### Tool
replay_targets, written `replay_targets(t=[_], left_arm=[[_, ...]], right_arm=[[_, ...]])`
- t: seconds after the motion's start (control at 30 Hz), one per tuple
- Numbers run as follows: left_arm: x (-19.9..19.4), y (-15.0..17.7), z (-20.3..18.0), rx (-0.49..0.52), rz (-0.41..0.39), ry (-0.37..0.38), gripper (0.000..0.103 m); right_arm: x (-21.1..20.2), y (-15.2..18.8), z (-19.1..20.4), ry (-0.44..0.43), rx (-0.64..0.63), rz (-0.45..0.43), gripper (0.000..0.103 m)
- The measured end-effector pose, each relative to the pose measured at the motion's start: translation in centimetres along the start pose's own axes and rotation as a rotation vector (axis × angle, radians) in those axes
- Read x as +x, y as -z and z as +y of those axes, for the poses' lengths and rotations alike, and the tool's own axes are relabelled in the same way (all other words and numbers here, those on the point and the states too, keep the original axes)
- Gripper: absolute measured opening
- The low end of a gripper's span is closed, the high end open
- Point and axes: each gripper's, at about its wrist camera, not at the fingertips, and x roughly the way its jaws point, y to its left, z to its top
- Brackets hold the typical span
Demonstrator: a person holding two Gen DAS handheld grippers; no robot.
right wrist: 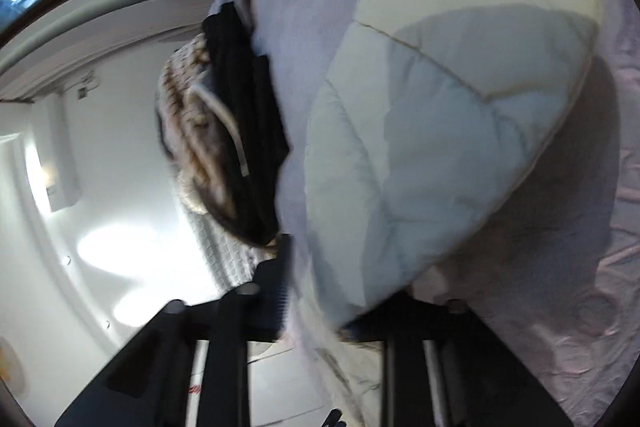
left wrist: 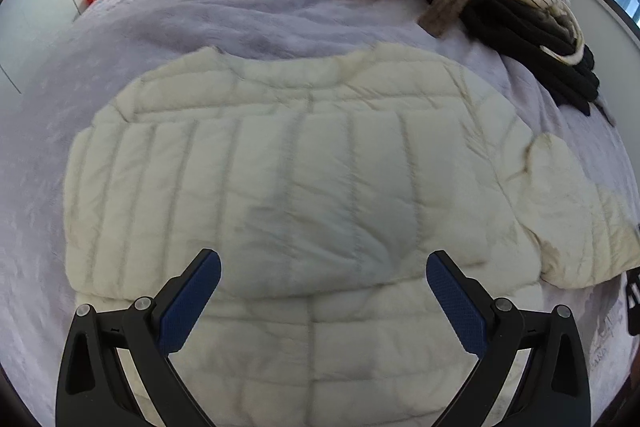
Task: Fold large clothes
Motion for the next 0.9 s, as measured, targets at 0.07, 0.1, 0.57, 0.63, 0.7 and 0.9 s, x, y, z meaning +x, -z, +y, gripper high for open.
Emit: replay_targets(t=[0.07, 0.1, 0.57, 0.63, 0.7, 0.9], left_arm=[[-0.2, -0.4, 1.1, -0.005, -0.013, -0.011, 0.103], [-0.3, -0.6, 1.7, -0.009, -0.017, -0.018, 0.103], [-2.6, -0.4, 12.4, -0.077, -0.058, -0.092, 0.103], [-2.7, -0.2, 14.0, -0.087, -0.061, -0.112, 0.103], [-2.8, 0.1, 15.5, -0.097, -0.060, -0.126, 0.103], [-2.2, 1.2, 18.4, -0.110, -0.050, -0.133, 0.103]], right_arm=[[0.4, 0.9, 1.7, -0.015, -0.065, 0.020, 0.021], [0.8, 1.5, 2.8, -0.020, -0.099, 0.035, 0.021], [14.6, 25.8, 15.5, 0.122, -0.934, 0.496, 0.021], [17.4, 30.6, 14.4, 0.188, -1.042, 0.575, 0.021], [19.8, 34.1, 12.6, 0.262, -1.113, 0.633, 0.021], [24.1, 36.8, 7.7, 0.477, -1.128, 0.639, 0.045]])
